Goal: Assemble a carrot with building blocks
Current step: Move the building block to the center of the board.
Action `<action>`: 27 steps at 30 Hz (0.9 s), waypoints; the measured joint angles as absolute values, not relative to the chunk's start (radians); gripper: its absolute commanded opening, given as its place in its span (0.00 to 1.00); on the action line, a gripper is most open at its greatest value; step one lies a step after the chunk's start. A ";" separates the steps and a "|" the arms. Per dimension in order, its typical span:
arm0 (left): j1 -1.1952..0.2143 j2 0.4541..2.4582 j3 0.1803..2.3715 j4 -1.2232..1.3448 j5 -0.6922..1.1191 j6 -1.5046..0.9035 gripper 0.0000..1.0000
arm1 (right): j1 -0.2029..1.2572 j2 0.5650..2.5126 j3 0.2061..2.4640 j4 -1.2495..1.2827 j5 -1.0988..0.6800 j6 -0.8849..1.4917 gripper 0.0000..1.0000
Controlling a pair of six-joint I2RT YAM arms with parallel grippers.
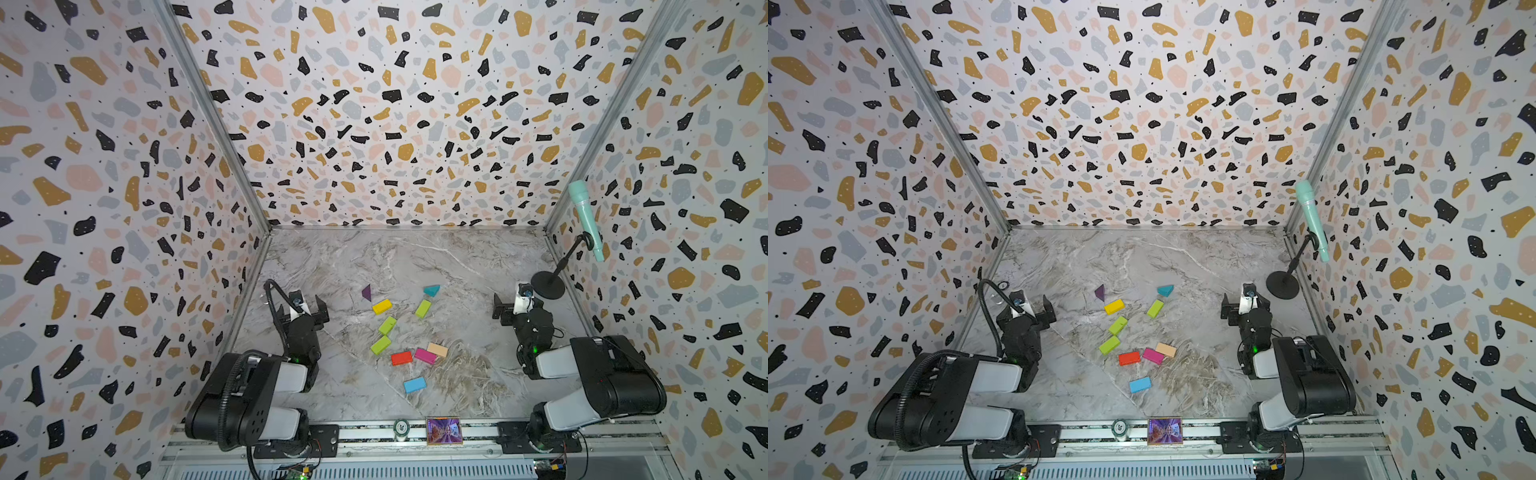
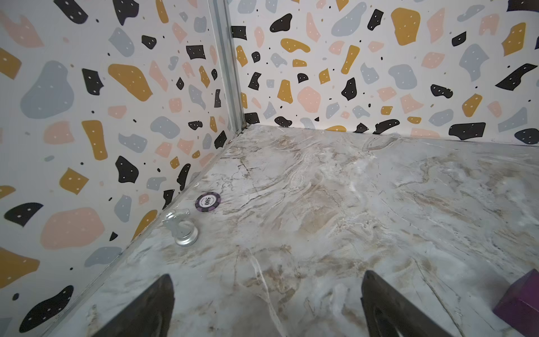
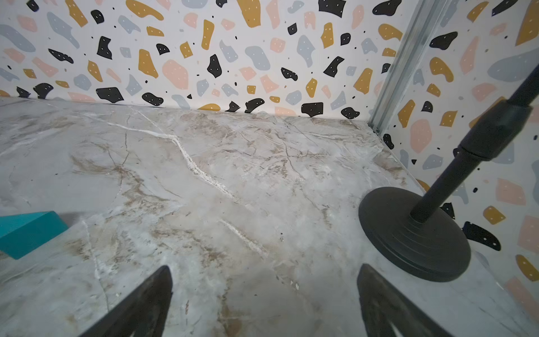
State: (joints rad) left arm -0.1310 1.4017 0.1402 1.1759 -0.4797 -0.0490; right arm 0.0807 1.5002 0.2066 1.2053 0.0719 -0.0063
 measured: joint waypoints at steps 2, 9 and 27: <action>-0.131 1.402 0.140 1.176 -0.480 -0.049 1.00 | 0.081 1.500 0.207 1.205 0.072 -0.006 0.99; -0.131 1.402 0.140 1.176 -0.480 -0.049 1.00 | 0.081 1.500 0.207 1.205 0.072 -0.006 0.99; -0.131 1.402 0.140 1.176 -0.480 -0.049 0.97 | 0.072 1.500 0.207 1.205 0.060 -0.006 0.99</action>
State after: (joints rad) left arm -0.1310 1.4017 0.1402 1.1755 -0.4797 -0.0486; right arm 0.0719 1.5002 0.2066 1.2045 0.0597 -0.0055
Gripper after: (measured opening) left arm 0.979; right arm 0.990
